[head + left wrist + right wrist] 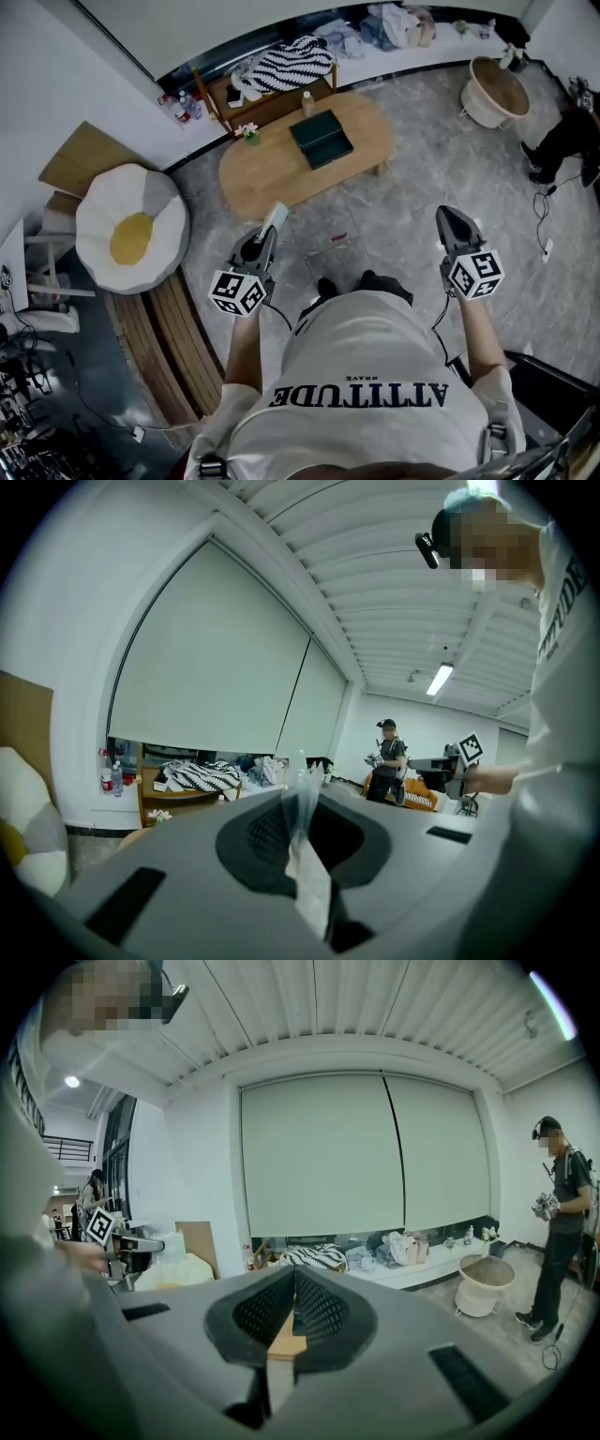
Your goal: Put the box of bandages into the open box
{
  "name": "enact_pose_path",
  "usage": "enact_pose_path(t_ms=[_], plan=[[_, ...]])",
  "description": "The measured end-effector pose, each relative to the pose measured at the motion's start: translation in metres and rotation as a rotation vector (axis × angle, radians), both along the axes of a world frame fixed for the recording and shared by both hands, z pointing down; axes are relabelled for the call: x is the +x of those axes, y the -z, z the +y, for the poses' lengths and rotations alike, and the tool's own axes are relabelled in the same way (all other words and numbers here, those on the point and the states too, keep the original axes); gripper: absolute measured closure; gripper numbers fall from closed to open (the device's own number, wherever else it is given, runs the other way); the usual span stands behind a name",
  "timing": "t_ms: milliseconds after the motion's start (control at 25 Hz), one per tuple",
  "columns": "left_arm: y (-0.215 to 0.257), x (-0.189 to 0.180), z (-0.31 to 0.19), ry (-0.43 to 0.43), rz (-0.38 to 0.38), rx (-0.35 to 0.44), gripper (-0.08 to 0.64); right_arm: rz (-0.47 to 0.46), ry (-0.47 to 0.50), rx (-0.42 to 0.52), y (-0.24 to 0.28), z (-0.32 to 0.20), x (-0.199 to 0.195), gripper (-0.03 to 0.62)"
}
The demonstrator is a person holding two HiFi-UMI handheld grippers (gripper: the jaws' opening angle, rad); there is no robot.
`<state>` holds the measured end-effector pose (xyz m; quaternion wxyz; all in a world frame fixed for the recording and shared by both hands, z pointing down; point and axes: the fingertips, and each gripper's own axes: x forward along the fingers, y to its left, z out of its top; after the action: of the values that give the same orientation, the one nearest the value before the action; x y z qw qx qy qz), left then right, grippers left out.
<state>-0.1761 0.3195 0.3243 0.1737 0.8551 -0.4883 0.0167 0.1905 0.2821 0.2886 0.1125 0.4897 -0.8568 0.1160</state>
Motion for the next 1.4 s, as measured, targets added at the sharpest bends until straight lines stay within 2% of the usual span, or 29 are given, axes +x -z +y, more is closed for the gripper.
enact_pose_path(t_ms=[400, 760, 1000, 1400], plan=[[-0.012, -0.03, 0.009, -0.009, 0.005, -0.021, 0.526, 0.011, -0.002, -0.014, -0.007, 0.011, -0.034, 0.571], [-0.026, -0.027, -0.005, -0.025, 0.013, -0.047, 0.526, 0.013, -0.001, -0.026, -0.014, -0.005, -0.038, 0.571], [-0.029, -0.02, -0.037, -0.019, 0.0, -0.062, 0.526, 0.0, 0.018, -0.05, -0.024, -0.041, -0.036, 0.569], [-0.028, 0.011, -0.106, -0.01, -0.033, -0.083, 0.526, -0.004, 0.11, -0.089, -0.04, -0.125, -0.031, 0.569]])
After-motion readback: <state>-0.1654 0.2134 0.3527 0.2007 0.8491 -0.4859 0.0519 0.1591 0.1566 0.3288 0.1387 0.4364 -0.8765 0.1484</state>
